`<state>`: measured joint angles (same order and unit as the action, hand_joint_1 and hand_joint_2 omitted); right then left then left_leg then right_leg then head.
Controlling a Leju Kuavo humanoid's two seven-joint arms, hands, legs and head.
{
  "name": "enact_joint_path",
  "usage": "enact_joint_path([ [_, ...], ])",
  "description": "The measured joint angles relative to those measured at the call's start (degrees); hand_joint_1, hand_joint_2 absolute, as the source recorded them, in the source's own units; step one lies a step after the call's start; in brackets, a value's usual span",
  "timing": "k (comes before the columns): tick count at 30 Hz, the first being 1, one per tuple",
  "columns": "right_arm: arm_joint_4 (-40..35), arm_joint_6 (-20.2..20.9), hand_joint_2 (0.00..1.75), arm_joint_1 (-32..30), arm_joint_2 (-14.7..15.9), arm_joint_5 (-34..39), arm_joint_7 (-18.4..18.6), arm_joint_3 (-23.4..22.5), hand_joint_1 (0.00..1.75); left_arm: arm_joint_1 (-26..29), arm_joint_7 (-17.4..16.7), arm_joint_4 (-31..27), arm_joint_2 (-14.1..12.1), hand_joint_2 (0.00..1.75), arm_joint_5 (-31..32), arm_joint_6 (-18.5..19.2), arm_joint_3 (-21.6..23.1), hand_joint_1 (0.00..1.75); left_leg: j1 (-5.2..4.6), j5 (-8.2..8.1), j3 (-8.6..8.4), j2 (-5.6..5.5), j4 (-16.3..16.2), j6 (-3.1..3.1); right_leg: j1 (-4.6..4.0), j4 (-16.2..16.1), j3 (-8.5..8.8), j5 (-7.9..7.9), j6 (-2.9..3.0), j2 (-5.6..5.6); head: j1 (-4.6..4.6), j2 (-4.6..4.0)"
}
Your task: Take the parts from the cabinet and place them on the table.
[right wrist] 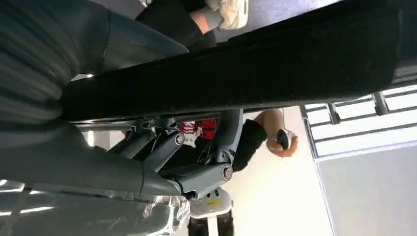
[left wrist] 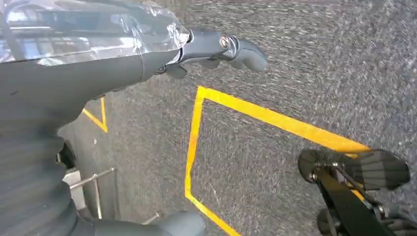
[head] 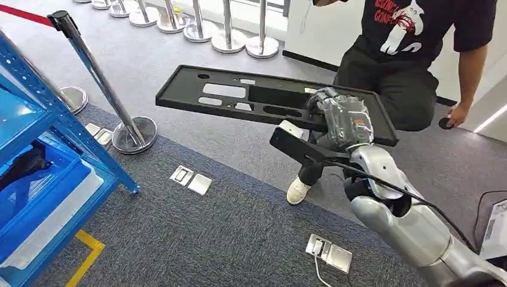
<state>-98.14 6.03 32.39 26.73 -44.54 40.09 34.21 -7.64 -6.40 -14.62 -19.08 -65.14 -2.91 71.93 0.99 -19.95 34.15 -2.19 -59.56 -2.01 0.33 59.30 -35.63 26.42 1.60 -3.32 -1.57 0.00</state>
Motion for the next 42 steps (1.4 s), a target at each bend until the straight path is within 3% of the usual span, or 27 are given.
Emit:
enact_joint_path([
  [2, 0.0, 0.2, 1.75, -0.2, 0.0, -0.3, 0.0, 0.0, 1.75, -0.1, 0.0, 0.0, 0.0, 1.75, 0.4, 0.0, 0.0, 0.0, -0.02, 0.2, -0.08, 0.58, 0.2, 0.54, 0.03, -0.2, -0.01, -0.2, -0.61, -0.67, -0.09, 0.0],
  [3, 0.0, 0.2, 1.75, -0.4, 0.0, -0.5, 0.0, -0.2, 1.75, -0.2, 0.0, 0.0, 0.0, 1.75, 0.6, 0.1, 0.0, 0.0, 0.43, 0.51, -0.3, 1.18, 0.7, 0.98, 0.23, 0.3, -0.18, 0.4, -0.78, -0.23, -0.04, 0.0],
  [4, 0.0, 0.3, 1.75, -0.3, 0.0, -0.5, 0.0, -0.3, 1.75, -0.2, 0.0, 0.0, 0.0, 1.75, 0.7, 0.1, 0.0, 0.0, 0.37, 0.59, -0.33, 1.39, 0.8, 1.36, -0.02, 2.3, -1.04, 1.86, -1.03, 1.52, 0.41, 0.0],
  [7, 0.0, 0.4, 1.75, -0.7, 0.0, -0.6, 0.0, -0.4, 1.75, 0.0, 0.0, 0.0, 0.0, 1.75, 0.9, 0.1, 0.0, 0.0, 0.18, 0.48, -0.27, 2.34, 0.8, 1.66, 0.28, 15.0, -6.98, 7.63, -1.57, 2.73, 1.66, 0.0],
  [8, 0.0, 0.5, 1.75, -0.9, 0.0, -0.5, 0.0, -0.4, 1.75, 0.0, 0.0, 0.0, 0.0, 1.75, 0.9, 0.1, 0.0, 0.0, 0.16, 0.45, -0.28, 2.67, 0.8, 1.68, 0.31, 17.5, -8.26, 8.05, -1.63, 2.77, 1.9, 0.0],
  [9, 0.0, 0.6, 1.75, -1.1, 0.0, -0.5, 0.0, -0.4, 1.75, 0.0, 0.0, 0.0, 0.0, 1.75, 0.9, 0.2, 0.0, 0.0, 0.15, 0.43, -0.32, 2.98, 0.7, 1.68, 0.33, 17.1, -8.15, 7.04, -1.63, 2.81, 2.16, 0.0],
  [10, 0.0, 0.6, 1.75, -1.1, 0.0, -0.5, 0.0, -0.4, 1.75, -0.1, 0.0, 0.0, 0.0, 1.75, 1.0, 0.3, 0.0, 0.0, 0.15, 0.34, -0.4, 3.28, 0.7, 1.61, 0.35, 13.9, -6.58, 4.91, -1.58, 2.91, 2.38, 0.0],
  [12, 0.0, 0.6, 1.75, -1.1, 0.0, -0.7, 0.0, -0.7, 1.75, -0.1, 0.2, 0.0, 0.0, 1.75, 1.1, 0.5, 0.0, 0.0, 0.13, 0.03, -0.75, 3.78, 0.6, 1.33, 0.26, 3.3, -1.1, -0.12, -1.16, 3.93, 2.82, 0.0],
  [13, 0.0, 0.6, 1.75, -1.1, 0.0, -0.8, 0.0, -1.0, 1.75, -0.1, 0.2, 0.0, 0.0, 1.75, 1.1, 0.5, 0.0, 0.0, 0.0, -0.13, -0.8, 4.0, 0.6, 1.11, -0.08, 0.2, 0.45, 0.34, -0.91, 5.53, 3.06, 0.0],
  [17, -0.3, 1.0, 1.75, -1.1, 0.1, -0.9, 0.1, -1.5, 1.75, -0.1, 0.2, 0.0, 0.0, 1.75, 1.2, 0.5, 0.0, 0.0, -0.28, -0.23, -1.06, 4.97, 0.7, -0.07, -0.64, -0.2, 0.21, 0.22, 0.07, 4.07, 2.71, 0.0],
  [18, -0.5, 1.0, 1.75, -1.1, 0.1, -0.9, 0.1, -1.6, 1.75, -0.1, 0.2, 0.0, 0.0, 1.75, 1.3, 0.5, 0.0, 0.0, -0.28, -0.64, -1.12, 4.85, 0.5, -0.47, -0.24, -0.8, 0.52, -0.05, 0.45, 3.93, 2.78, 0.0],
  [19, -0.6, 1.1, 1.75, -1.1, 0.1, -0.9, 0.1, -1.6, 1.75, -0.1, 0.2, 0.0, 0.0, 1.75, 1.3, 0.6, 0.0, 0.0, -0.06, -1.78, -0.94, 3.89, -1.0, -0.75, -0.04, -0.9, 0.66, -0.17, 0.69, 3.74, 2.47, 0.0],
  [22, -0.7, 0.9, 1.75, -1.1, 0.1, -1.0, 0.1, -1.9, 1.75, 0.0, 0.2, 0.0, 0.0, 1.75, 1.2, 0.6, 0.0, 0.0, 0.04, -8.36, 4.8, 2.82, -13.5, -1.16, -0.12, -0.9, 0.65, -0.12, 1.15, 2.99, 1.24, 0.0],
  [23, -0.7, 0.9, 1.75, -1.2, 0.1, -1.0, 0.1, -1.9, 1.75, 0.0, 0.1, 0.0, 0.0, 1.75, 1.2, 0.6, 0.0, 0.0, 0.03, -9.15, 6.47, 2.78, -16.9, -1.24, -0.15, -0.8, 0.65, -0.11, 1.16, 2.59, 1.11, 0.0],
  [25, -0.7, 1.0, 1.75, -1.3, 0.1, -1.0, 0.1, -1.9, 1.75, 0.1, 0.0, 0.0, 0.0, 1.75, 1.2, 0.7, 0.0, 0.0, 0.06, -6.78, 6.15, 2.73, -15.4, -1.12, -0.13, -0.6, 0.69, -0.04, 1.16, 1.78, 0.83, 0.0],
  [27, -1.0, 1.1, 1.75, -1.7, 0.1, -1.3, 0.1, -2.1, 1.75, 0.0, -0.1, 0.1, 0.0, 1.75, 1.4, 0.7, 0.0, 0.0, 0.2, -1.04, 1.8, 2.33, -5.4, -0.84, -0.1, -0.4, 0.84, 0.13, 0.95, 0.94, 0.39, 0.0],
  [28, -1.1, 1.1, 1.75, -2.0, 0.1, -1.4, 0.1, -2.2, 1.75, 0.1, -0.1, 0.1, 0.0, 1.75, 1.5, 0.7, 0.0, 0.0, 0.4, 0.31, 0.31, 0.74, -1.0, -0.62, -0.07, -0.3, 0.72, 0.26, 0.74, 0.66, 0.13, 0.0],
  [29, -1.2, 1.2, 1.75, -2.1, 0.1, -1.6, 0.1, -2.3, 1.75, 0.1, -0.2, 0.1, 0.0, 1.75, 1.5, 0.7, 0.0, 0.0, 0.38, -0.05, 0.02, -0.17, -0.1, -0.45, -0.46, 0.2, 0.32, 0.33, 0.48, 0.29, -0.07, 0.0],
  [32, -1.8, 1.2, 1.75, -3.0, 0.2, -1.3, 0.1, -2.3, 1.75, 0.0, -0.2, 0.1, 0.0, 1.75, 1.5, 0.7, 0.0, 0.0, -0.07, 0.0, 0.08, 0.76, -0.1, 0.22, -0.09, -0.2, 0.12, -0.02, -0.36, -0.61, 0.42, 0.0],
  [33, -2.0, 1.2, 1.75, -3.0, 0.2, -1.3, 0.1, -2.3, 1.75, 0.0, -0.2, 0.1, 0.1, 1.75, 1.4, 0.7, 0.0, 0.0, 0.33, 0.3, -0.07, 1.18, 0.5, 0.69, -0.11, -0.1, 0.04, 0.14, -0.72, -0.84, 0.48, 0.0],
  [34, -2.3, 1.2, 1.75, -3.1, 0.2, -1.3, 0.1, -2.4, 1.75, -0.1, -0.2, 0.1, 0.1, 1.75, 1.3, 0.7, 0.0, 0.0, 0.39, 0.51, -0.28, 1.64, 0.7, 1.02, 0.02, 0.9, -0.16, 0.96, -0.94, 0.67, 0.54, 0.0],
  [35, -2.4, 1.4, 1.75, -3.0, 0.2, -1.3, 0.1, -2.4, 1.75, -0.1, -0.2, 0.1, 0.1, 1.75, 1.3, 0.7, 0.0, 0.0, 0.37, 0.52, -0.29, 1.85, 0.8, 1.45, -0.05, 3.8, -1.54, 2.94, -1.23, 2.04, 1.29, 0.0],
  [37, -2.7, 1.9, 1.75, -3.0, 0.2, -1.5, 0.1, -2.5, 1.75, 0.0, -0.2, 0.2, 0.1, 1.75, 1.2, 0.7, 0.0, 0.0, 0.27, 0.43, -0.28, 2.43, 0.8, 1.58, 0.22, 12.9, -5.73, 7.25, -1.66, 2.71, 1.95, 0.0],
  [38, -2.7, 2.1, 1.75, -3.2, 0.2, -1.6, 0.1, -2.5, 1.75, 0.0, -0.2, 0.2, 0.1, 1.75, 1.2, 0.7, 0.0, 0.0, 0.25, 0.41, -0.27, 2.74, 0.8, 1.61, 0.29, 16.8, -7.63, 8.4, -1.77, 2.75, 2.08, 0.0],
  [39, -2.7, 2.2, 1.75, -3.3, 0.2, -1.6, 0.1, -2.5, 1.75, 0.0, -0.2, 0.2, 0.1, 1.75, 1.2, 0.7, 0.0, 0.0, 0.25, 0.4, -0.29, 2.99, 0.8, 1.61, 0.36, 18.0, -8.31, 8.18, -1.82, 2.77, 2.25, 0.0],
  [40, -2.8, 2.2, 1.75, -3.4, 0.2, -1.6, 0.1, -2.5, 1.75, -0.1, -0.2, 0.2, 0.1, 1.75, 1.2, 0.7, 0.0, 0.0, 0.26, 0.34, -0.37, 3.27, 0.8, 1.58, 0.45, 16.3, -7.57, 6.65, -1.82, 2.82, 2.56, 0.0],
  [42, -3.1, 2.3, 1.75, -3.3, 0.2, -1.7, 0.1, -2.5, 1.75, -0.1, -0.2, 0.2, 0.1, 1.75, 1.2, 0.8, 0.0, 0.0, 0.28, 0.07, -0.67, 3.76, 0.7, 1.34, 0.48, 6.8, -2.85, 1.55, -1.66, 3.44, 3.02, 0.0],
])
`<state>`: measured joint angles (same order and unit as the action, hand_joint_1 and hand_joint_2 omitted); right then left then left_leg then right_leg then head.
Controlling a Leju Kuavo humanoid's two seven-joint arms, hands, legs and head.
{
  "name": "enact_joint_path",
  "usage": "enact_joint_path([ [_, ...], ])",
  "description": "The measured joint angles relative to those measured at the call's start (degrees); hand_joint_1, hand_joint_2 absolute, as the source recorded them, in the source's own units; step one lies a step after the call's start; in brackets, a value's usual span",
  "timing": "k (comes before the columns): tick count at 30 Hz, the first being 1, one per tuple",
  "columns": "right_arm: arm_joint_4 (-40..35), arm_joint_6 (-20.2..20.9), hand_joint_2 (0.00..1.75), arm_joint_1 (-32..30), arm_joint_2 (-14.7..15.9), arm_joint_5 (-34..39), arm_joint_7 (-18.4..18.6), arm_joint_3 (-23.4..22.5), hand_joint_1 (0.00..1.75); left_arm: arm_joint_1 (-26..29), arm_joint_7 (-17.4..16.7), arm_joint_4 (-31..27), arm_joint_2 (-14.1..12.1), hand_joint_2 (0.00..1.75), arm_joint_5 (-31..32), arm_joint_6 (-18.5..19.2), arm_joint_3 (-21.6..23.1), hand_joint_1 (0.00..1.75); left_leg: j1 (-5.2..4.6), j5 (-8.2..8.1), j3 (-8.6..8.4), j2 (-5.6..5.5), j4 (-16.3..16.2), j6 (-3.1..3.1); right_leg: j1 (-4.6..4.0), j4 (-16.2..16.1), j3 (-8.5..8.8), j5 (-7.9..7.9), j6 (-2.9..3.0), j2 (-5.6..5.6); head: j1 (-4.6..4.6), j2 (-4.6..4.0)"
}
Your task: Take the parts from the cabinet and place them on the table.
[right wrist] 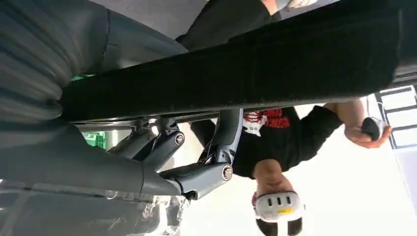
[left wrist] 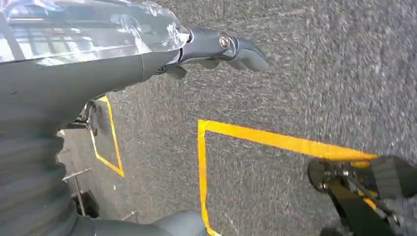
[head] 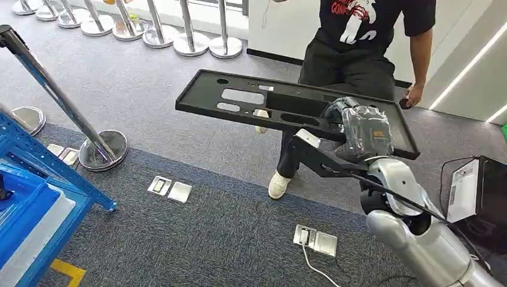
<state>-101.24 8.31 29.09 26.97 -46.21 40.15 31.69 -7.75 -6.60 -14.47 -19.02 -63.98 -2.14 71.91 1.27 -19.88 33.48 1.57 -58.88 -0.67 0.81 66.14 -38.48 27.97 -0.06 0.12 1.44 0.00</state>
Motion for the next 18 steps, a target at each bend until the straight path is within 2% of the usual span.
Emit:
enact_joint_path([
  [1, -0.3, 0.2, 1.75, 0.1, 0.0, 0.0, 0.0, -0.2, 1.75, 0.0, 0.0, 0.0, 0.0, 1.75, 0.0, 0.0, 0.0, 0.0, -0.04, -0.23, -0.22, 0.23, 0.0, -0.26, -0.06, -5.6, 2.83, -1.87, 0.24, 1.05, 0.28, 0.0],
  [2, -0.4, 0.3, 1.75, 0.2, 0.0, 0.0, 0.0, -0.3, 1.75, 0.0, 0.0, 0.0, 0.0, 1.75, 0.0, 0.0, 0.0, 0.0, -0.46, -0.37, -0.16, 0.36, -0.2, -0.56, -0.76, -6.7, 3.29, -0.91, 0.48, 1.92, 0.46, 0.0],
  [3, -0.6, 0.5, 1.75, 0.3, 0.0, 0.1, 0.0, -0.3, 1.75, 0.0, 0.0, 0.0, 0.0, 1.75, 0.0, 0.0, 0.0, 0.0, -0.49, -0.32, -0.11, 0.41, -0.3, -0.81, -0.6, -6.8, 3.2, -1.21, 0.87, 1.26, 0.37, 0.0],
  [6, -0.8, 0.6, 1.75, 0.3, 0.0, 0.1, 0.1, -0.5, 1.75, 0.0, 0.0, 0.0, 0.0, 1.75, 0.1, 0.0, 0.0, 0.0, -0.48, -0.4, -0.52, 1.22, 0.0, -1.69, -0.74, -6.9, 3.02, -1.24, 1.63, 0.4, -0.15, 0.0],
  [7, -1.3, 0.7, 1.75, 0.3, 0.0, 0.0, 0.1, -0.7, 1.75, -0.1, 0.0, 0.0, 0.0, 1.75, 0.2, 0.0, 0.0, 0.0, -0.17, -1.27, -0.4, 0.64, -1.0, -2.12, -0.31, -7.3, 3.27, -1.51, 2.05, 0.29, -0.13, 0.0],
  [8, -1.6, 0.8, 1.75, 0.3, 0.0, -0.1, 0.1, -0.8, 1.75, 0.0, 0.0, 0.0, 0.0, 1.75, 0.2, 0.0, 0.0, 0.0, -0.19, -2.73, 0.35, -0.1, -2.9, -2.31, -0.3, -7.3, 3.28, -1.51, 2.18, 0.06, -0.64, 0.0],
  [9, -1.8, 0.8, 1.75, 0.3, 0.0, -0.1, 0.1, -1.0, 1.75, 0.0, 0.0, 0.0, 0.0, 1.75, 0.2, 0.0, 0.0, 0.0, -0.13, -5.17, 2.1, -0.56, -7.0, -2.43, -0.34, -7.3, 3.27, -1.48, 2.62, -0.09, -1.29, 0.0],
  [10, -1.8, 0.9, 1.75, 0.3, 0.0, -0.1, 0.1, -1.0, 1.75, 0.0, 0.0, 0.0, 0.0, 1.75, 0.2, 0.0, 0.0, 0.0, -0.13, -7.1, 3.92, -0.76, -11.1, -2.51, -0.45, -7.3, 3.28, -1.48, 2.7, -0.34, -1.58, 0.0],
  [12, -2.0, 1.0, 1.75, -0.1, 0.0, -0.1, 0.1, -1.0, 1.75, 0.1, 0.0, 0.0, 0.0, 1.75, 0.2, 0.0, 0.0, 0.0, -0.16, -8.94, 7.18, -0.96, -17.7, -2.64, -0.61, -7.2, 3.28, -1.48, 2.7, -1.1, -1.99, 0.0],
  [13, -2.0, 1.0, 1.75, -0.2, 0.0, -0.1, 0.1, -1.1, 1.75, 0.1, 0.0, 0.0, 0.0, 1.75, 0.2, 0.0, 0.0, 0.0, -0.16, -8.14, 7.18, -0.97, -17.4, -2.57, -0.62, -7.2, 3.29, -1.47, 2.7, -1.49, -2.1, 0.0],
  [14, -2.0, 1.0, 1.75, -0.3, 0.0, -0.1, 0.1, -1.1, 1.75, 0.2, 0.0, 0.0, 0.0, 1.75, 0.2, 0.0, 0.0, 0.0, -0.16, -6.04, 6.09, -1.02, -14.7, -2.43, -0.61, -7.1, 3.29, -1.47, 2.69, -1.93, -2.19, 0.0],
  [15, -2.1, 1.0, 1.75, -0.2, 0.0, -0.1, 0.1, -1.1, 1.75, 0.1, 0.0, 0.0, 0.0, 1.75, 0.2, 0.0, 0.0, 0.0, -0.15, -4.09, 4.73, -1.13, -11.5, -2.29, -0.6, -7.0, 3.33, -1.46, 2.68, -2.24, -2.32, 0.0],
  [16, -2.3, 1.0, 1.75, -0.2, 0.0, -0.1, 0.1, -1.2, 1.75, 0.1, 0.0, 0.0, 0.0, 1.75, 0.2, 0.0, 0.0, 0.0, -0.11, -1.05, 2.17, -1.56, -5.8, -2.05, -0.58, -6.9, 3.43, -1.4, 2.58, -2.65, -2.56, 0.0],
  [17, -2.5, 1.0, 1.75, -0.2, 0.0, -0.1, 0.1, -1.2, 1.75, 0.1, 0.0, 0.0, 0.0, 1.75, 0.2, 0.0, 0.0, 0.0, 0.12, -0.41, 0.6, -3.69, -1.7, -1.7, -0.55, -6.8, 3.25, -1.29, 2.35, -3.03, -2.82, 0.0],
  [18, -2.6, 1.0, 1.75, -0.1, 0.0, -0.2, 0.1, -1.2, 1.75, 0.1, 0.0, 0.0, 0.0, 1.75, 0.2, 0.0, 0.0, 0.0, 0.0, -0.42, 0.43, -3.94, -0.7, -1.71, -0.84, -6.3, 2.85, -1.31, 2.11, -3.42, -2.89, 0.0],
])
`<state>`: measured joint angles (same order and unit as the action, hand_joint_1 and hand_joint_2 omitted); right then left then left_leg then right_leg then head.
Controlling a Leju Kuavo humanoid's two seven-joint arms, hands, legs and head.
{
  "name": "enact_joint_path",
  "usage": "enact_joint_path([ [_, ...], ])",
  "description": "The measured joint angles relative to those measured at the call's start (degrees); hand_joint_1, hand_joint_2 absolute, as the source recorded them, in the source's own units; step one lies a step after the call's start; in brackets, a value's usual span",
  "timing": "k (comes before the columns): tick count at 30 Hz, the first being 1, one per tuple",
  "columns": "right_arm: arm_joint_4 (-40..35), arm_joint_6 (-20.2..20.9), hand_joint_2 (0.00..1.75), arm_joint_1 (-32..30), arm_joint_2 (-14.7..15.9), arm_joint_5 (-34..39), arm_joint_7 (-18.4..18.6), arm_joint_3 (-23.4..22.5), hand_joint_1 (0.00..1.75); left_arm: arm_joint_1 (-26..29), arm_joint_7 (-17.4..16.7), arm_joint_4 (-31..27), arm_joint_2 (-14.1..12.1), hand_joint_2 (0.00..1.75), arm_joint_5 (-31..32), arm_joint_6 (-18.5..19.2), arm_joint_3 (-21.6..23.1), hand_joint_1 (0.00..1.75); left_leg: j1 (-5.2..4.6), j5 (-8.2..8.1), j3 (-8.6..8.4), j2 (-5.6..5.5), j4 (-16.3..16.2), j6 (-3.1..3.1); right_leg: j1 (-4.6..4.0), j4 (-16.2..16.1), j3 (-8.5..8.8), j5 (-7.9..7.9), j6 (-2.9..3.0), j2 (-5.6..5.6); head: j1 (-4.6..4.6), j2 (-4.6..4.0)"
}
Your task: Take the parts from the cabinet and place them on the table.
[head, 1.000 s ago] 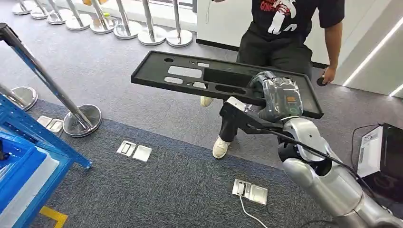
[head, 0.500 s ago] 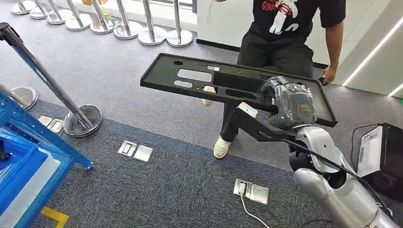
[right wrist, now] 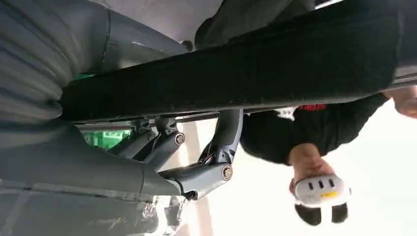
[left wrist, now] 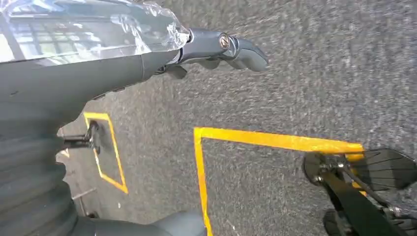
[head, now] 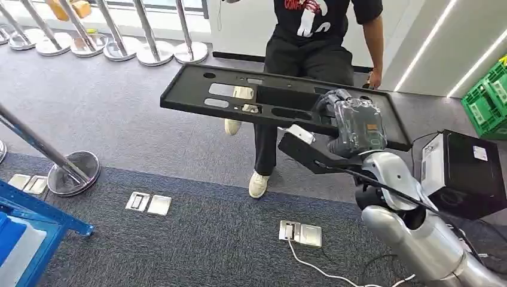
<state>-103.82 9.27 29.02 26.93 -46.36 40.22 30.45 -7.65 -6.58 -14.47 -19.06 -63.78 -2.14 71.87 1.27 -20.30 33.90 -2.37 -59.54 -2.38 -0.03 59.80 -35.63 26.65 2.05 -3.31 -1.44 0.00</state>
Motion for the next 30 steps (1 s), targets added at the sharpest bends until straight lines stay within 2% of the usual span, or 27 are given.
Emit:
enact_joint_path([
  [2, 0.0, 0.0, 1.75, -0.1, 0.0, 0.0, 0.0, 0.0, 1.75, 0.0, 0.0, 0.0, 0.0, 1.75, 0.0, 0.0, 0.0, 0.0, -0.33, 0.04, 0.2, 0.53, -0.3, 0.25, 0.31, -0.2, -0.18, -0.25, -0.54, -0.48, 0.29, 0.0],
  [4, -0.1, 0.0, 1.75, -0.1, 0.0, 0.0, 0.0, -0.2, 1.75, -0.1, 0.0, 0.0, 0.0, 1.75, 0.0, 0.0, 0.0, 0.0, -0.1, 0.36, 0.02, 1.17, 0.2, 1.12, 0.42, -0.3, -0.24, -0.25, -1.28, -0.96, 0.4, 0.0],
  [5, -0.1, 0.0, 1.75, -0.1, 0.0, 0.0, 0.0, -0.2, 1.75, -0.1, 0.0, 0.0, 0.0, 1.75, 0.0, 0.0, 0.0, 0.0, 0.06, 0.55, -0.11, 1.66, 0.5, 1.43, 0.59, 0.3, -0.34, 0.23, -1.44, 0.13, 0.37, 0.0],
  [6, -0.1, 0.0, 1.75, 0.1, 0.0, 0.0, 0.0, -0.3, 1.75, -0.1, 0.0, 0.0, 0.0, 1.75, 0.0, 0.0, 0.0, 0.0, 0.01, 0.62, -0.07, 1.85, 0.5, 1.88, 0.39, 2.9, -1.44, 2.15, -1.7, 1.82, 1.05, 0.0],
  [7, -0.1, 0.0, 1.75, 0.2, 0.0, 0.0, 0.0, -0.3, 1.75, -0.1, 0.0, 0.0, 0.0, 1.75, 0.0, 0.0, 0.0, 0.0, -0.03, 0.62, -0.02, 2.15, 0.5, 1.98, 0.47, 7.1, -3.37, 4.49, -1.93, 2.49, 1.73, 0.0],
  [9, -0.1, 0.0, 1.75, 0.0, 0.0, 0.0, 0.0, -0.3, 1.75, 0.0, 0.0, 0.0, 0.0, 1.75, 0.0, 0.0, 0.0, 0.0, -0.15, 0.58, 0.02, 2.77, 0.5, 2.05, 0.65, 15.9, -7.42, 7.94, -2.19, 2.8, 2.08, 0.0],
  [10, -0.1, 0.1, 1.75, -0.1, 0.0, 0.0, 0.0, -0.3, 1.75, 0.0, 0.0, 0.0, 0.0, 1.75, 0.0, 0.0, 0.0, 0.0, -0.16, 0.57, 0.04, 3.05, 0.4, 2.04, 0.67, 17.7, -8.27, 8.05, -2.23, 2.82, 2.27, 0.0],
  [11, -0.1, 0.2, 1.75, -0.2, 0.0, 0.1, 0.0, -0.3, 1.75, 0.0, 0.0, 0.0, 0.0, 1.75, -0.1, 0.0, 0.0, 0.0, -0.16, 0.54, 0.0, 3.35, 0.4, 2.01, 0.7, 16.7, -7.8, 6.7, -2.18, 2.84, 2.49, 0.0],
  [12, -0.1, 0.1, 1.75, -0.2, 0.0, 0.1, 0.0, -0.3, 1.75, 0.0, 0.0, 0.0, 0.0, 1.75, -0.2, 0.2, 0.0, 0.0, -0.16, 0.47, -0.08, 3.63, 0.4, 1.92, 0.71, 12.6, -5.76, 4.22, -2.07, 2.96, 2.76, 0.0],
  [13, -0.1, 0.1, 1.75, -0.1, 0.0, 0.1, 0.0, -0.3, 1.75, -0.1, 0.0, 0.0, 0.0, 1.75, -0.2, 0.3, 0.0, 0.0, -0.16, 0.38, -0.23, 3.88, 0.4, 1.79, 0.69, 7.2, -3.0, 1.64, -1.9, 3.25, 2.95, 0.0],
  [14, -0.2, 0.1, 1.75, 0.0, 0.0, 0.1, 0.0, -0.3, 1.75, -0.1, 0.0, 0.0, 0.0, 1.75, -0.3, 0.3, 0.0, 0.0, -0.17, 0.27, -0.34, 4.03, 0.4, 1.68, 0.67, 3.4, -1.01, 0.05, -1.71, 3.65, 3.13, 0.0],
  [15, -0.1, 0.1, 1.75, 0.2, 0.0, 0.2, 0.0, -0.3, 1.75, -0.1, -0.2, 0.0, 0.0, 1.75, -0.3, 0.3, -0.1, 0.0, -0.33, 0.16, -0.34, 4.31, 0.4, 1.39, 0.08, 0.0, 0.72, 0.84, -1.18, 5.64, 3.33, 0.0],
  [16, -0.2, 0.0, 1.75, 0.4, 0.0, 0.4, 0.0, -0.3, 1.75, -0.1, -0.2, 0.0, 0.0, 1.75, -0.3, 0.3, -0.2, 0.0, -0.7, 0.14, -0.18, 4.43, 0.1, 1.06, -0.16, -0.5, 0.53, 0.36, -0.95, 5.02, 3.3, 0.0],
  [18, 0.0, -0.5, 1.75, 1.0, 0.0, 1.2, 0.0, -0.2, 1.75, 0.0, -0.3, 0.0, 0.0, 1.75, -0.5, 0.3, -0.3, 0.0, -0.63, 0.17, -0.24, 4.94, 0.3, 0.45, -0.26, -0.2, 0.25, 0.41, -0.62, 4.22, 3.0, 0.0],
  [19, 0.1, -0.8, 1.75, 1.4, 0.0, 1.6, 0.0, 0.0, 1.75, -0.1, -0.3, 0.0, 0.0, 1.75, -0.5, 0.3, -0.3, 0.0, -0.56, 0.18, -0.35, 5.18, 0.4, 0.15, -0.15, -0.3, 0.21, 0.25, -0.29, 3.96, 2.89, 0.0],
  [20, 0.2, -1.2, 1.75, 1.8, -0.1, 1.8, 0.0, 0.2, 1.75, -0.2, -0.3, 0.0, 0.0, 1.75, -0.6, 0.3, -0.3, 0.0, -0.34, -0.37, -0.27, 4.75, -0.2, -0.25, 0.4, -0.8, 0.45, -0.06, 0.14, 3.78, 2.93, 0.0],
  [21, 0.3, -1.7, 1.75, 2.3, -0.1, 1.9, 0.0, 0.3, 1.75, -0.1, -0.3, 0.0, 0.1, 1.75, -0.6, 0.3, -0.3, 0.0, -0.33, -1.61, 0.22, 3.73, -1.8, -0.52, 0.34, -0.8, 0.44, -0.11, 0.32, 3.63, 2.56, 0.0],
  [22, 0.5, -1.9, 1.75, 2.7, -0.1, 1.9, 0.0, 0.3, 1.75, -0.2, -0.3, 0.0, 0.1, 1.75, -0.6, 0.3, -0.3, 0.0, -0.25, -3.23, 1.23, 3.3, -4.2, -0.58, 0.33, -0.8, 0.43, -0.12, 0.57, 3.56, 2.06, 0.0],
  [23, 0.9, -2.4, 1.75, 3.0, -0.2, 2.0, 0.0, 0.5, 1.75, -0.1, -0.3, 0.0, 0.1, 1.75, -0.6, 0.3, -0.3, 0.0, -0.22, -6.06, 3.67, 3.03, -9.5, -0.71, 0.23, -0.8, 0.43, -0.11, 0.66, 3.31, 1.51, 0.0],
  [24, 1.1, -2.5, 1.75, 3.2, -0.3, 2.0, 0.0, 0.7, 1.75, -0.1, -0.3, 0.0, 0.1, 1.75, -0.6, 0.3, -0.3, 0.0, -0.25, -7.94, 5.75, 2.94, -14.0, -0.79, 0.15, -0.8, 0.42, -0.08, 0.73, 3.04, 1.34, 0.0],
  [25, 1.4, -2.5, 1.75, 3.3, -0.3, 2.1, 0.0, 0.8, 1.75, 0.0, -0.3, 0.0, 0.2, 1.75, -0.6, 0.3, -0.3, 0.0, -0.26, -8.68, 7.21, 2.89, -16.9, -0.83, 0.08, -0.8, 0.42, -0.07, 0.74, 2.76, 1.12, 0.0],
  [26, 1.7, -2.6, 1.75, 3.3, -0.3, 2.1, 0.0, 1.1, 1.75, 0.0, -0.3, 0.0, 0.2, 1.75, -0.6, 0.2, -0.3, 0.0, -0.26, -7.89, 7.75, 2.87, -17.6, -0.75, 0.04, -0.8, 0.47, -0.07, 0.74, 2.31, 0.9, 0.0],
  [27, 1.9, -2.6, 1.75, 3.3, -0.3, 2.1, 0.0, 1.3, 1.75, 0.1, -0.3, 0.0, 0.3, 1.75, -0.6, 0.2, -0.3, 0.0, -0.26, -6.37, 7.08, 2.85, -15.8, -0.65, 0.04, -0.8, 0.48, -0.07, 0.74, 2.01, 0.81, 0.0],
  [28, 2.1, -2.7, 1.75, 3.4, -0.3, 2.2, 0.0, 1.5, 1.75, 0.0, -0.3, 0.0, 0.3, 1.75, -0.6, 0.0, -0.3, 0.0, -0.25, -3.61, 5.17, 2.78, -11.5, -0.48, 0.05, -0.7, 0.53, -0.07, 0.73, 1.59, 0.64, 0.0],
  [29, 2.3, -3.1, 1.75, 3.7, -0.3, 2.3, 0.0, 1.6, 1.75, 0.0, -0.3, 0.0, 0.3, 1.75, -0.5, -0.2, -0.3, 0.0, -0.21, -0.25, 2.28, 2.41, -5.0, -0.25, 0.06, -0.6, 0.61, -0.02, 0.65, 1.11, 0.44, 0.0],
  [30, 2.4, -3.5, 1.75, 3.9, -0.4, 2.3, 0.0, 1.7, 1.75, 0.0, -0.3, 0.0, 0.3, 1.75, -0.4, -0.3, -0.4, 0.0, -0.1, 0.76, 0.94, 1.12, -1.1, -0.03, 0.1, -0.6, 0.5, 0.07, 0.51, 0.87, 0.24, 0.0],
])
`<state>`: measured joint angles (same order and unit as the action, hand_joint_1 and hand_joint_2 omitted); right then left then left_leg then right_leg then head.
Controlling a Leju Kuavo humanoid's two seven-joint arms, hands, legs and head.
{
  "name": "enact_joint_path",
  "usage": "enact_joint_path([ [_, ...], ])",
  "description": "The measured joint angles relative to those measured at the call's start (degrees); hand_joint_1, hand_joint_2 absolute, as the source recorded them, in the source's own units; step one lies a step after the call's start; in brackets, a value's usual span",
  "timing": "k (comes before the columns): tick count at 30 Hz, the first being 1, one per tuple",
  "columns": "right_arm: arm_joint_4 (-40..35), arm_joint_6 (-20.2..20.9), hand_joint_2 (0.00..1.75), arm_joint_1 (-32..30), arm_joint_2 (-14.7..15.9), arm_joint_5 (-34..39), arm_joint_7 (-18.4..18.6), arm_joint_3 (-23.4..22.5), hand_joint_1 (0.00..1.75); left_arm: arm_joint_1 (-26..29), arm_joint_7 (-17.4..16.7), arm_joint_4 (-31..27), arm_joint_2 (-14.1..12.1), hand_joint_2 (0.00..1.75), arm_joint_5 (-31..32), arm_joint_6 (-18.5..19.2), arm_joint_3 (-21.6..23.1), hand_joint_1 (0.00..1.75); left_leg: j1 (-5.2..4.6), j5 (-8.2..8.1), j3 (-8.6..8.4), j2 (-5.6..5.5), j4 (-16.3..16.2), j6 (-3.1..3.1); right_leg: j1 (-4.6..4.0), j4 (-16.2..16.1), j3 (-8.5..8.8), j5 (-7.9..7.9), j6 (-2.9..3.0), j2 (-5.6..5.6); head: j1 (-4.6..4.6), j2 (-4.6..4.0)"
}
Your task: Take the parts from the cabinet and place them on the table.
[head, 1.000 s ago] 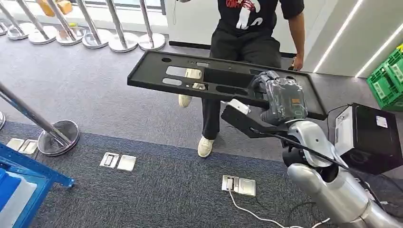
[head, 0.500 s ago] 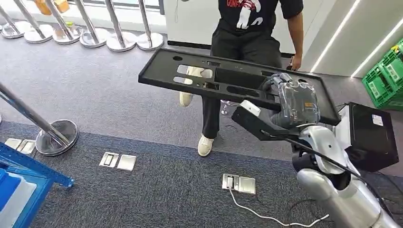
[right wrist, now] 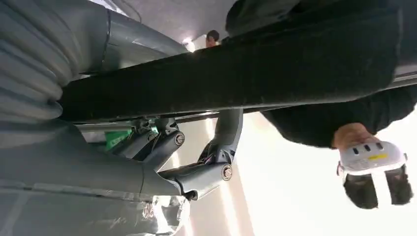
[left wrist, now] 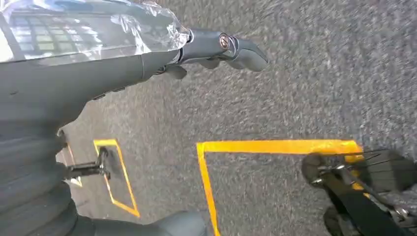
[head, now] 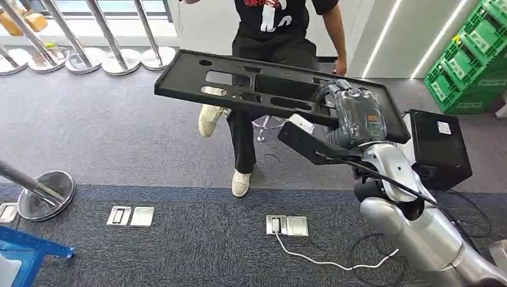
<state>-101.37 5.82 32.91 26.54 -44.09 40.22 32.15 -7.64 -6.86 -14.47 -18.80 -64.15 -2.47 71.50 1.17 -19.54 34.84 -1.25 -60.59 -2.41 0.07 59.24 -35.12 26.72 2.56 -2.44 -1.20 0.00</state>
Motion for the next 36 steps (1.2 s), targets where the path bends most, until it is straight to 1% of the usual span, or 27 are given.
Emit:
enact_joint_path([
  [1, 0.2, -0.4, 1.75, 0.2, 0.0, -0.1, 0.0, 0.0, 1.75, 0.0, 0.0, 0.0, 0.0, 1.75, 0.1, -0.1, 0.0, 0.0, -0.04, -0.41, -0.35, -0.79, 0.7, 0.07, -0.39, 0.3, -0.21, 0.06, -0.24, -0.21, -0.13, 0.0],
  [3, 0.5, -0.8, 1.75, 0.2, 0.0, -0.2, 0.0, 0.1, 1.75, 0.0, 0.1, 0.0, 0.0, 1.75, 0.3, -0.2, 0.0, 0.0, -0.41, -0.32, -0.26, -0.15, 0.9, 0.35, 0.04, 0.2, -0.44, -0.12, -0.74, -0.81, 0.24, 0.0],
  [4, 0.7, -0.8, 1.75, 0.2, 0.0, -0.2, 0.0, 0.1, 1.75, 0.0, 0.2, 0.0, 0.0, 1.75, 0.4, -0.2, 0.0, 0.0, -0.52, -0.28, -0.31, 0.16, 0.9, 0.73, 0.17, 0.0, -0.42, -0.27, -1.11, -1.1, 0.17, 0.0],
  [5, 0.7, -0.8, 1.75, 0.2, 0.0, -0.3, 0.0, 0.1, 1.75, -0.1, 0.4, 0.0, 0.1, 1.75, 0.5, -0.2, 0.0, 0.0, -0.05, 0.04, -0.56, 0.63, 1.6, 1.18, -0.08, 0.2, -0.54, 0.0, -1.4, -1.17, 0.2, 0.0],
  [6, 0.7, -0.7, 1.75, 0.2, 0.0, -0.4, 0.0, 0.1, 1.75, -0.1, 0.4, 0.0, 0.2, 1.75, 0.6, -0.2, 0.0, 0.0, 0.0, 0.2, -0.71, 0.97, 1.8, 1.43, 0.07, 1.1, -0.67, 0.66, -1.59, -0.01, 0.22, 0.0],
  [7, 0.8, -0.7, 1.75, 0.3, 0.0, -0.5, 0.0, 0.1, 1.75, -0.1, 0.5, 0.0, 0.2, 1.75, 0.7, -0.2, 0.0, 0.0, 0.01, 0.19, -0.74, 1.19, 1.8, 1.88, 0.07, 4.2, -2.21, 2.75, -1.88, 1.3, 1.05, 0.0],
  [9, 0.9, -0.6, 1.75, 0.1, 0.0, -0.8, 0.0, 0.1, 1.75, -0.1, 0.5, 0.0, 0.2, 1.75, 0.7, -0.3, 0.0, 0.0, -0.06, 0.1, -0.74, 1.67, 1.8, 2.03, 0.38, 13.1, -6.45, 6.74, -2.36, 1.89, 1.64, 0.0],
  [10, 1.0, -0.5, 1.75, -0.1, 0.0, -0.9, 0.0, 0.1, 1.75, -0.1, 0.5, 0.0, 0.2, 1.75, 0.8, -0.3, 0.0, 0.0, -0.08, 0.07, -0.72, 1.96, 1.8, 2.05, 0.47, 17.4, -8.66, 8.11, -2.5, 1.92, 1.86, 0.0],
  [11, 1.0, -0.3, 1.75, -0.2, 0.0, -1.0, 0.0, 0.1, 1.75, 0.0, 0.5, 0.0, 0.2, 1.75, 0.9, -0.3, 0.0, 0.0, -0.07, 0.05, -0.75, 2.22, 1.8, 2.04, 0.55, 18.8, -9.57, 7.86, -2.56, 1.93, 2.1, 0.0],
  [12, 1.1, 0.0, 1.75, -0.3, 0.0, -1.2, 0.0, 0.1, 1.75, 0.0, 0.5, 0.0, 0.2, 1.75, 1.0, -0.3, 0.0, 0.0, -0.07, -0.03, -0.82, 2.47, 1.8, 1.99, 0.63, 17.6, -9.02, 6.52, -2.59, 1.97, 2.32, 0.0],
  [14, 1.1, 0.3, 1.75, -0.3, 0.0, -1.3, 0.0, 0.0, 1.75, -0.1, 0.5, 0.0, 0.3, 1.75, 1.2, -0.3, 0.0, 0.0, -0.06, -0.27, -1.01, 2.87, 1.6, 1.77, 0.7, 9.9, -5.45, 1.96, -2.51, 2.39, 2.69, 0.0],
  [15, 1.1, 0.5, 1.75, -0.3, 0.0, -1.4, 0.0, -0.1, 1.75, -0.1, 0.5, 0.0, 0.3, 1.75, 1.2, -0.3, 0.0, 0.0, -0.06, -0.54, -1.35, 3.13, 1.6, 1.54, 0.67, 2.6, -1.7, -1.18, -2.23, 3.43, 2.89, 0.0],
  [16, 1.1, 0.6, 1.75, -0.3, 0.0, -1.5, 0.0, -0.1, 1.75, -0.1, 0.5, 0.0, 0.3, 1.75, 1.3, -0.3, 0.0, 0.0, -0.35, -0.71, -1.39, 3.31, 1.6, 1.26, 0.17, 0.6, -0.55, 0.01, -2.11, 4.61, 3.15, 0.0],
  [20, 1.1, 1.2, 1.75, -0.5, 0.0, -1.8, 0.0, -0.2, 1.75, -0.1, 0.6, 0.0, 0.3, 1.75, 1.4, -0.3, 0.0, 0.0, -0.35, -0.77, -1.74, 4.21, 1.7, 0.01, -0.2, 0.3, -0.86, -0.33, -0.92, 2.87, 2.62, 0.0],
  [21, 1.1, 1.2, 1.75, -0.4, 0.0, -1.9, 0.0, -0.2, 1.75, -0.1, 0.7, 0.0, 0.3, 1.75, 1.5, -0.3, 0.0, 0.0, -0.36, -1.04, -1.8, 4.29, 1.6, -0.32, 0.04, -0.2, -0.59, -0.55, -0.54, 2.67, 2.67, 0.0],
  [22, 1.1, 1.3, 1.75, -0.3, 0.0, -2.1, 0.0, -0.3, 1.75, -0.1, 0.7, 0.0, 0.3, 1.75, 1.6, -0.3, 0.0, 0.0, -0.1, -2.14, -1.74, 3.23, 0.2, -0.59, 0.31, -0.4, -0.38, -0.7, -0.21, 2.61, 2.43, 0.0],
  [23, 1.1, 1.3, 1.75, -0.3, 0.0, -2.1, 0.0, -0.3, 1.75, -0.1, 0.8, 0.0, 0.4, 1.75, 1.7, -0.2, 0.0, 0.0, -0.06, -4.19, -0.54, 2.41, -2.6, -0.63, 0.33, -0.4, -0.38, -0.7, 0.1, 2.42, 1.77, 0.0],
  [24, 1.1, 1.3, 1.75, -0.4, 0.0, -2.2, 0.0, -0.3, 1.75, -0.1, 0.9, 0.0, 0.4, 1.75, 1.7, -0.2, 0.0, 0.0, -0.01, -6.5, 1.27, 2.1, -6.7, -0.74, 0.28, -0.4, -0.38, -0.71, 0.17, 2.13, 1.24, 0.0],
  [25, 1.1, 1.4, 1.75, -0.5, 0.0, -2.2, 0.0, -0.3, 1.75, 0.0, 0.9, 0.0, 0.4, 1.75, 1.7, -0.2, 0.0, 0.0, -0.05, -8.71, 3.52, 1.88, -11.6, -0.84, 0.17, -0.4, -0.41, -0.68, 0.23, 1.8, 1.07, 0.0],
  [26, 1.1, 1.4, 1.75, -0.7, 0.0, -2.1, 0.0, -0.3, 1.75, 0.1, 0.9, 0.0, 0.4, 1.75, 1.7, -0.2, 0.0, 0.0, -0.11, -10.07, 5.59, 1.81, -15.9, -0.88, 0.1, -0.4, -0.41, -0.68, 0.24, 1.34, 0.83, 0.0],
  [27, 1.1, 1.4, 1.75, -0.9, 0.0, -2.1, 0.0, -0.3, 1.75, 0.1, 0.9, 0.0, 0.4, 1.75, 1.8, -0.2, 0.0, 0.0, -0.11, -9.73, 6.32, 1.78, -17.1, -0.8, 0.04, -0.4, -0.39, -0.68, 0.23, 0.84, 0.65, 0.0],
  [29, 1.1, 1.6, 1.75, -0.9, 0.0, -2.1, 0.0, -0.3, 1.75, 0.2, 0.9, 0.0, 0.4, 1.75, 1.8, -0.2, 0.0, 0.0, -0.11, -6.46, 4.63, 1.68, -13.0, -0.52, 0.03, -0.3, -0.32, -0.68, 0.22, -0.02, 0.46, 0.0],
  [30, 1.1, 1.6, 1.75, -0.9, 0.0, -2.1, 0.0, -0.3, 1.75, 0.1, 1.0, 0.0, 0.4, 1.75, 1.9, -0.2, 0.0, 0.0, -0.09, -2.79, 1.75, 1.2, -6.5, -0.23, 0.02, -0.2, -0.17, -0.67, 0.2, -0.61, 0.2, 0.0],
  [31, 1.1, 1.6, 1.75, -0.9, 0.0, -2.2, 0.0, -0.3, 1.75, 0.2, 1.0, 0.0, 0.4, 1.75, 1.9, -0.2, 0.0, 0.0, -0.05, -0.58, -0.21, 0.11, -2.0, 0.0, 0.04, -0.2, -0.07, -0.61, 0.12, -0.94, 0.04, 0.0],
  [32, 1.1, 1.6, 1.75, -0.9, 0.0, -2.2, 0.0, -0.4, 1.75, 0.2, 1.0, 0.0, 0.3, 1.75, 1.9, -0.2, 0.0, 0.0, 0.02, -0.73, -1.07, -2.2, 0.3, 0.18, -0.14, 0.0, -0.32, -0.55, -0.14, -1.35, -0.15, 0.0],
  [34, 1.1, 1.7, 1.75, -0.8, 0.0, -2.2, 0.0, -0.4, 1.75, 0.3, 1.0, 0.0, 0.4, 1.75, 1.9, -0.2, 0.0, 0.0, -0.14, -0.66, -0.9, -1.6, 1.2, 0.15, 0.11, 0.1, -0.98, -0.87, -0.75, -2.1, 0.19, 0.0],
  [36, 1.1, 1.8, 1.75, -1.1, 0.0, -2.2, 0.0, -0.5, 1.75, 0.1, 1.0, 0.0, 0.4, 1.75, 2.0, -0.2, 0.0, 0.0, -0.45, -0.59, -0.96, -0.89, 1.2, 0.67, 0.41, -0.2, -1.04, -1.15, -1.46, -3.02, 0.2, 0.0],
])
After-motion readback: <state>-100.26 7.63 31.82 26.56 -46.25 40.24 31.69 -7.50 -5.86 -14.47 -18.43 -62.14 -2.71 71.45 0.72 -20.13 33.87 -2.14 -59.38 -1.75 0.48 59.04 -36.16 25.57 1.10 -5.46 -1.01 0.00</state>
